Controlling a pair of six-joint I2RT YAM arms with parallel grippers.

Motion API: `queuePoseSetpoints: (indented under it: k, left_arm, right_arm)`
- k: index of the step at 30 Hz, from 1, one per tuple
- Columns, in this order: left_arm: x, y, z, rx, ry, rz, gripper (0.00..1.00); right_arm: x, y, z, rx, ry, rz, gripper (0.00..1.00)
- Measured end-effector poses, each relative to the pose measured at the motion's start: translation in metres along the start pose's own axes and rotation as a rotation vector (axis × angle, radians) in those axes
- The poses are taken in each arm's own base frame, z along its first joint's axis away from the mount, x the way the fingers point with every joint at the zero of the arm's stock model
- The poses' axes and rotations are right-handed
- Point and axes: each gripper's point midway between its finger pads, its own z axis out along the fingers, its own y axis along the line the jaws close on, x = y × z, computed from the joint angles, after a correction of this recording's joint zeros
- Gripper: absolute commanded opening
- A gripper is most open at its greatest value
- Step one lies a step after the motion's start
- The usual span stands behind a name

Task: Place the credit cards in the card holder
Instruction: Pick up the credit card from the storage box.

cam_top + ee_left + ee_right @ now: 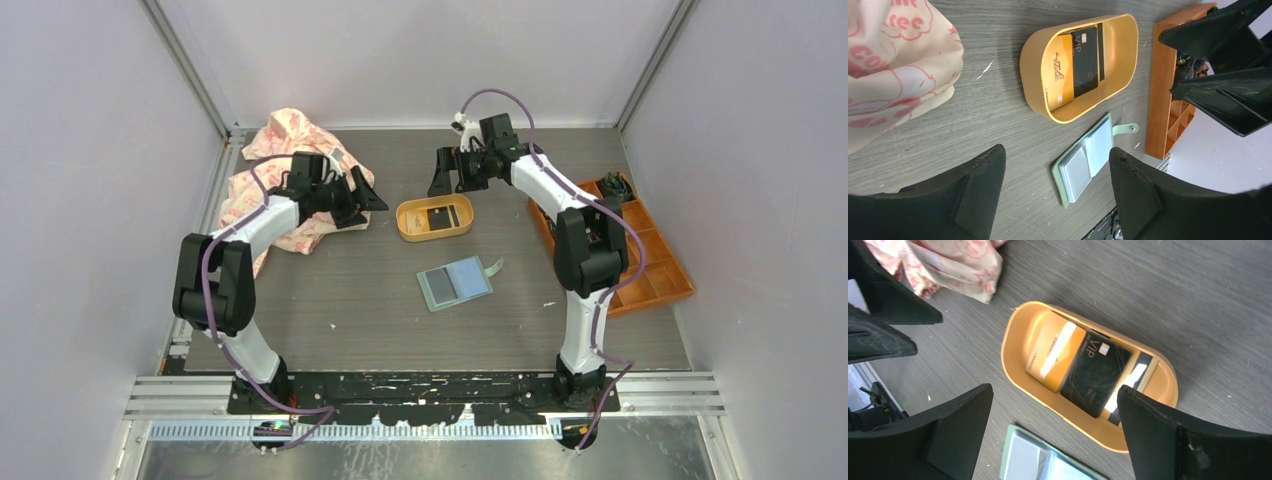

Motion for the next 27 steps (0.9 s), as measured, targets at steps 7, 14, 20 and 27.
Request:
queuePoseSetpoints:
  k: [7, 14, 20, 27]
  left_arm:
    - [0.012, 0.004, 0.018, -0.007, 0.036, 0.002, 0.68]
    - [0.037, 0.013, 0.045, -0.039, 0.115, -0.002, 0.56]
    - [0.032, 0.014, 0.054, -0.052, 0.116, -0.002, 0.55]
    - [0.019, 0.000, 0.065, -0.070, 0.087, 0.054, 0.55]
  right_arm:
    - [0.023, -0.014, 0.013, 0.040, 0.071, 0.073, 0.99]
    - [0.041, -0.018, 0.031, 0.054, 0.121, 0.124, 0.94]
    - [0.046, -0.021, 0.040, 0.141, 0.128, 0.125, 0.85]
    - [0.052, -0.030, 0.058, 0.250, 0.136, 0.125, 0.83]
